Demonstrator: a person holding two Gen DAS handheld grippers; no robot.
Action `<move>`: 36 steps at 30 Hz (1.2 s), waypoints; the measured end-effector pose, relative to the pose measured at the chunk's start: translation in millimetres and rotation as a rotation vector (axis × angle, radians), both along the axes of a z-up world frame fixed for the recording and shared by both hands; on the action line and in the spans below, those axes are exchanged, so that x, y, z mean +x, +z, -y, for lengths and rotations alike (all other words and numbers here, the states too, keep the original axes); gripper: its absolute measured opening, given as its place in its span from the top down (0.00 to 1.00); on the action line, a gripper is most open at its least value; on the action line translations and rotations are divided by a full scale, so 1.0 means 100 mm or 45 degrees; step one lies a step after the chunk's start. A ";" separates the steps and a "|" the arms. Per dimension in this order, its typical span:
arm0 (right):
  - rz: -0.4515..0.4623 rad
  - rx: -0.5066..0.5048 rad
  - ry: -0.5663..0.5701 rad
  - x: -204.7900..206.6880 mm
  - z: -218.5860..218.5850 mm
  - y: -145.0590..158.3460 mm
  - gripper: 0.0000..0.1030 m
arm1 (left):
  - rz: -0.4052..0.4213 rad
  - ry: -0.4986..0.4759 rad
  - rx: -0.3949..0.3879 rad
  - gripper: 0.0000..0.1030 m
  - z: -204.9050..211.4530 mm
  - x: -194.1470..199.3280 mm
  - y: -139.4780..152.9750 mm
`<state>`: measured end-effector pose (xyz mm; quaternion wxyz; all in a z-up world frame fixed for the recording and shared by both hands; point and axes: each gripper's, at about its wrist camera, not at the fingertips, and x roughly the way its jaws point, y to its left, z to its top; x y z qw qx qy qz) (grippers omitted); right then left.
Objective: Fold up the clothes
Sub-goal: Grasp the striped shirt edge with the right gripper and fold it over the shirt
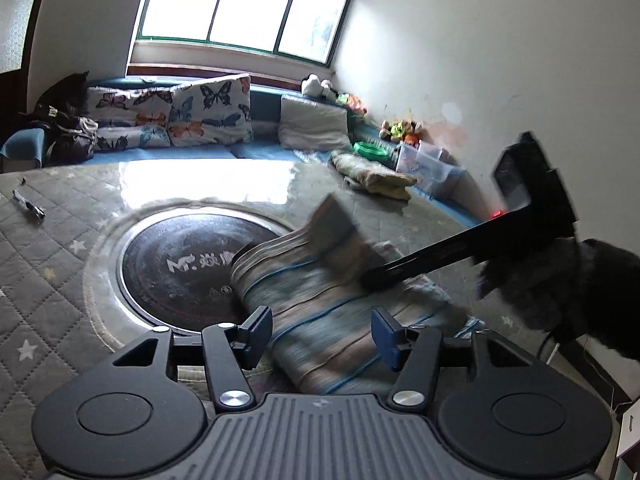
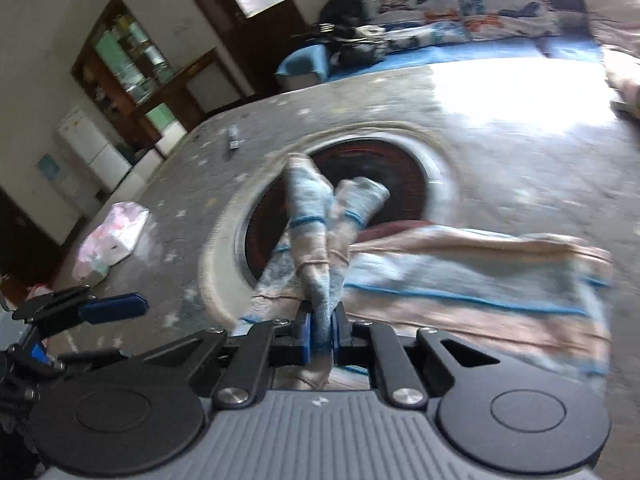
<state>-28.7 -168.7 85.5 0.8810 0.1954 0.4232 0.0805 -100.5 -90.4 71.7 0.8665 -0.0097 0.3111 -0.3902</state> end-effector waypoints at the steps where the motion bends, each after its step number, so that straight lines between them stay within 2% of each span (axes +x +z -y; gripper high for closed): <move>1: -0.002 -0.008 -0.022 -0.05 0.08 0.00 0.92 | -0.010 -0.004 0.010 0.44 0.05 0.01 -0.02; 7: 0.009 -0.036 -0.126 -0.31 0.52 0.02 0.92 | -0.046 -0.040 0.071 0.44 0.32 0.12 -0.15; 14: 0.008 0.011 -0.199 -0.46 0.78 -0.18 0.92 | -0.078 -0.068 0.130 0.44 0.62 0.19 -0.26; 25: 0.192 0.018 -0.241 -0.60 0.96 0.10 0.92 | -0.093 -0.098 0.184 0.43 0.79 0.20 -0.33; 32: 0.081 0.086 -0.339 -0.66 1.14 -0.28 0.91 | -0.090 -0.128 0.204 0.43 0.85 0.21 -0.36; 36: 0.056 0.108 -0.396 -0.73 1.23 -0.42 0.83 | -0.072 -0.156 0.214 0.44 0.95 0.22 -0.34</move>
